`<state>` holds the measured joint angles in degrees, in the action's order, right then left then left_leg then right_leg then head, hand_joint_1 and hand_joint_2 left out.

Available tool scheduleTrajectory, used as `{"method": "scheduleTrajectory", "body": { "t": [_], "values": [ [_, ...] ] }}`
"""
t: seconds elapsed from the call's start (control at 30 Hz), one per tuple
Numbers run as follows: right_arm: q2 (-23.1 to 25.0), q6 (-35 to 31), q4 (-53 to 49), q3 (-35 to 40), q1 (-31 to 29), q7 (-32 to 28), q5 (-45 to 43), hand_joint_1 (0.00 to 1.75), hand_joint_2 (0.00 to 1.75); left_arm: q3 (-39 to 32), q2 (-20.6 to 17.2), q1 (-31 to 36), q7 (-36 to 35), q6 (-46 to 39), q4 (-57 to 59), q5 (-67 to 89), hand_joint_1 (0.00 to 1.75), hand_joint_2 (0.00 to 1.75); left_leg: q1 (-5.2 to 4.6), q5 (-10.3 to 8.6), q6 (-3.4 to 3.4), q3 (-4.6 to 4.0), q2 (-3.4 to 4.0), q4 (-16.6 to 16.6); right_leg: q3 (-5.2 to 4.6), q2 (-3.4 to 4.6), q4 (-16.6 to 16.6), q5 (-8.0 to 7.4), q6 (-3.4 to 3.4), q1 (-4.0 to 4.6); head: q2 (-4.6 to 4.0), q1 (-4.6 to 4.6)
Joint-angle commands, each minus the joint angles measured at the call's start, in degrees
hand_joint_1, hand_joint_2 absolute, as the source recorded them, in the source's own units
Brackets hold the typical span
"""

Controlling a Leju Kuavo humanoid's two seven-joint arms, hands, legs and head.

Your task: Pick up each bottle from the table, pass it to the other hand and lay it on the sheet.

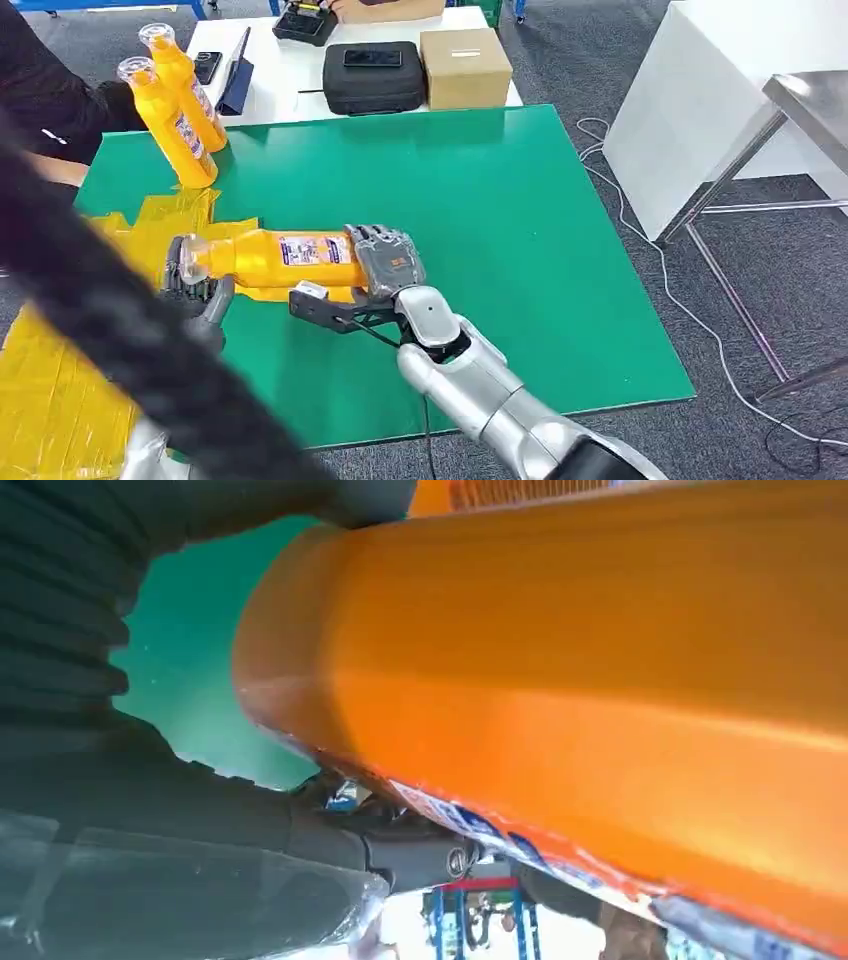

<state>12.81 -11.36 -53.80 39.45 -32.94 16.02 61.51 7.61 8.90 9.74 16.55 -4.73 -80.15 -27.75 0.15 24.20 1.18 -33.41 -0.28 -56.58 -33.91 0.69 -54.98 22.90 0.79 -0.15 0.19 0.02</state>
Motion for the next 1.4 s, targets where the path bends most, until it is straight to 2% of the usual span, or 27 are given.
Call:
{"method": "scheduleTrajectory", "body": {
  "t": [0.03,0.77,0.87,1.0,1.1,1.17,1.33,1.4],
  "values": [
    [1.4,-0.3,11.1,3.5,-5.1,-0.7,-0.5,1.75,1.75,2.1,-1.8,2.4,-1.5,3.9,6.2,-4.6,0.00,1.75,-0.02,0.07,-0.08,0.32,-0.03,0.1,0.30,-0.11,0.0,0.10,-0.01,-0.01,-0.02,0.00],
    [1.8,-0.1,10.4,2.4,-6.5,0.7,-0.4,1.75,1.75,6.1,-0.9,3.6,-2.3,3.7,7.6,-2.7,0.00,1.75,-0.01,0.05,-0.05,0.17,-0.04,0.0,0.15,-0.11,0.0,0.08,0.00,0.01,-0.02,0.00],
    [2.1,0.0,9.6,2.4,-6.6,0.8,0.0,1.75,1.75,7.0,-1.1,4.3,-1.5,1.4,7.8,0.4,0.00,1.75,-0.01,0.04,-0.05,0.14,-0.06,0.0,0.12,-0.12,0.0,0.08,0.00,0.01,-0.02,0.00],
    [2.2,2.3,6.0,4.7,-4.1,0.9,2.2,1.75,1.75,5.9,-1.0,4.2,0.9,-4.2,4.9,7.4,0.00,1.75,0.01,0.08,-0.06,0.21,-0.03,0.0,0.18,-0.10,0.0,0.11,0.00,0.03,-0.02,-0.02],
    [2.9,3.6,4.3,7.3,-2.5,0.6,3.2,1.75,1.75,4.5,-1.0,3.7,0.6,-4.6,3.0,7.9,0.00,1.75,0.04,0.15,-0.09,0.33,0.04,0.0,0.28,-0.05,0.0,0.15,-0.01,0.06,-0.02,0.00],
    [3.7,4.3,4.3,8.6,-2.0,0.4,3.5,1.75,1.75,4.1,-1.2,3.5,0.5,-4.6,2.7,7.9,0.00,1.75,0.00,0.03,-0.05,0.10,0.02,0.1,0.05,-0.02,0.0,0.04,0.00,0.01,-0.02,-0.02],
    [7.2,6.6,8.1,12.6,0.6,0.2,1.8,1.75,1.75,2.2,-1.0,2.7,0.6,-4.9,1.6,7.7,0.00,1.75,0.04,0.15,-0.10,0.39,0.16,0.1,0.30,0.08,0.1,0.13,-0.03,0.06,-0.02,0.00],
    [7.2,6.5,7.5,15.2,1.4,0.8,1.5,1.75,1.75,1.9,-0.8,3.1,0.6,-4.9,1.6,7.7,0.00,1.75,0.04,0.07,-0.07,0.24,0.04,0.1,0.19,-0.01,0.1,0.08,-0.02,0.06,-0.02,-0.02]
  ]
}}
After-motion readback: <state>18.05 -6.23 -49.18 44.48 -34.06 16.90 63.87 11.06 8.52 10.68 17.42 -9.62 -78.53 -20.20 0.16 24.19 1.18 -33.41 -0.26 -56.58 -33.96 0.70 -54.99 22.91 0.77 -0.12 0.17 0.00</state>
